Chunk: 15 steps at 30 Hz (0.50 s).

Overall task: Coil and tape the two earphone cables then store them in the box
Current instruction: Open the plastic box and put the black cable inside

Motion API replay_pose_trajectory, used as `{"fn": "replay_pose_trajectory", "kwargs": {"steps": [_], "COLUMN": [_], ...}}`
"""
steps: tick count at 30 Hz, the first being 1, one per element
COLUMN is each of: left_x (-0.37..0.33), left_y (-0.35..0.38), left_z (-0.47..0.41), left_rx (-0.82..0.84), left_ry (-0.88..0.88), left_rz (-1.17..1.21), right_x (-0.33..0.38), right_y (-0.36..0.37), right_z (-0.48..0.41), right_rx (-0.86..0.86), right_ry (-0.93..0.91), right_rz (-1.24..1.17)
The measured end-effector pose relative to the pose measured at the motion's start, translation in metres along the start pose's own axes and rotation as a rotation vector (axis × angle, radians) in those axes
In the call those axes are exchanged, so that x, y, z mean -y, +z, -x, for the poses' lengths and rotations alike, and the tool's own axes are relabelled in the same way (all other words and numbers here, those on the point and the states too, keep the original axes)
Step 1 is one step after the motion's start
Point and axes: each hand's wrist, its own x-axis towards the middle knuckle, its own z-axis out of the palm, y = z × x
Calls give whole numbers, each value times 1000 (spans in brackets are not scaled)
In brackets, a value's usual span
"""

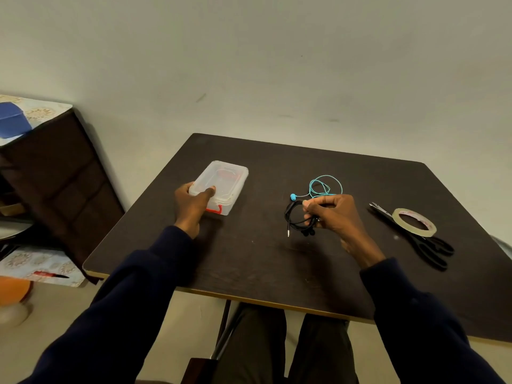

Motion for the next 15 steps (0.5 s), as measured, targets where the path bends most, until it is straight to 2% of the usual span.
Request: {"fn": "replay_pose_trajectory", "kwargs": {"steps": [5,15], "left_x": [-1,-9], "left_y": [9,19], "left_z": [11,27], "left_rx": [128,522], "left_ry": [-16,-13], "left_rz": [22,-31], "right_x": [6,28], "right_y": [5,-12], "right_z": [2,24], "right_rx": [4,-10], "right_ry": [-10,-34], "right_rz": [17,46]}}
